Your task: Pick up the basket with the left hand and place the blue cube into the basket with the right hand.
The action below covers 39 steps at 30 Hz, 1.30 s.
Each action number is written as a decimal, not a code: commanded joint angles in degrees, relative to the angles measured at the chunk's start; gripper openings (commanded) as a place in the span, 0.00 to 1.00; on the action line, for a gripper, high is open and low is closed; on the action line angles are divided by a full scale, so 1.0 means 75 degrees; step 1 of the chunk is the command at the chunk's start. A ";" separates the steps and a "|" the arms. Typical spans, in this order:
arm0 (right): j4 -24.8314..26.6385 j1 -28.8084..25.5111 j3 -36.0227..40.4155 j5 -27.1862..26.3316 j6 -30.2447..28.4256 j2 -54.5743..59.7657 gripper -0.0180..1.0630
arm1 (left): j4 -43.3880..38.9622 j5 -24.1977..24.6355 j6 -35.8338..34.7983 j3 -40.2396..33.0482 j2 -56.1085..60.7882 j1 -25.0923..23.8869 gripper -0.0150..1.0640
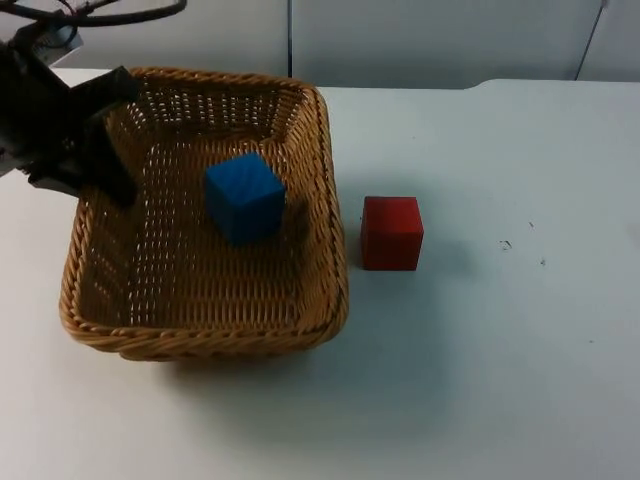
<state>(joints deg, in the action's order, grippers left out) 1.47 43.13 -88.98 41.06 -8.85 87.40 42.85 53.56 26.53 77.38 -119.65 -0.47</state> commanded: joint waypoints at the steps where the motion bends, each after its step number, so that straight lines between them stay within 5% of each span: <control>1: -0.0044 -0.0005 0.0077 0.0085 -0.0047 -0.0192 0.95 | 0.0091 0.0177 0.0003 0.0098 -0.0041 -0.0088 0.01; 33: 0.0029 -0.0005 0.0486 0.0301 -0.0029 -0.0651 0.95 | -0.0361 -0.0271 0.0457 0.0098 -0.0816 -0.0378 0.02; 39: 0.0029 -0.0005 0.0486 0.0317 -0.0029 -0.0651 0.95 | -0.0361 -0.0459 0.0442 0.0098 -0.0816 -0.0378 0.22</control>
<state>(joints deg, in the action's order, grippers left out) 1.47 43.13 -85.60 43.53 -8.85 83.19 40.57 51.10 29.20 77.74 -125.76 -3.31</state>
